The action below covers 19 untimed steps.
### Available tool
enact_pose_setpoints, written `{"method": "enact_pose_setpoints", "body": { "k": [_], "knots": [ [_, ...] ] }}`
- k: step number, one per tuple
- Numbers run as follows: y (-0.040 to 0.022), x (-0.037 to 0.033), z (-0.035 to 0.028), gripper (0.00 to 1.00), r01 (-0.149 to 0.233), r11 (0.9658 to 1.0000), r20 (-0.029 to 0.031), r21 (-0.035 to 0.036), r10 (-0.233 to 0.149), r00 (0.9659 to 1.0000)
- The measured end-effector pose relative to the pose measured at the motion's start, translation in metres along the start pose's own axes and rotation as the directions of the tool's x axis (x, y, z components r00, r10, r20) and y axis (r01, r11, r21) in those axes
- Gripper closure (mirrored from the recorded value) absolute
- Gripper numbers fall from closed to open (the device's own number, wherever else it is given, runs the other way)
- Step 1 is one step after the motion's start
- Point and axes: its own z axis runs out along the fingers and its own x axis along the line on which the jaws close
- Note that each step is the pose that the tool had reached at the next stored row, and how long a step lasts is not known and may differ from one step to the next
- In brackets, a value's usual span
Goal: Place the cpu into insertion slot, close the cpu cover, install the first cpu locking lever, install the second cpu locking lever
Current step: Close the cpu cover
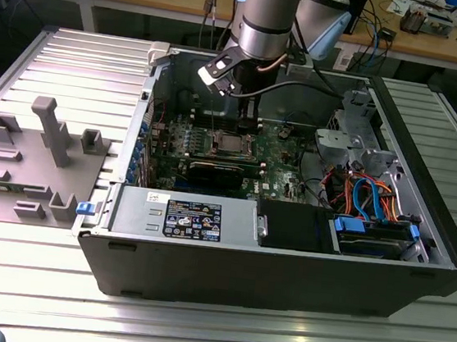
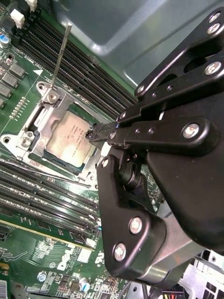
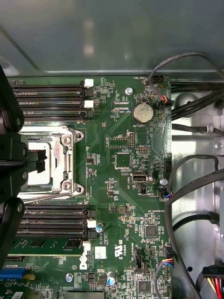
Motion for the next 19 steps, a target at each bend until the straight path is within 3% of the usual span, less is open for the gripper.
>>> {"method": "enact_pose_setpoints", "body": {
  "k": [19],
  "knots": [
    [-0.0047, 0.0, 0.0023, 0.89, 0.0, 1.0, -0.0001, 0.0, 0.0, 1.0]
  ]
}}
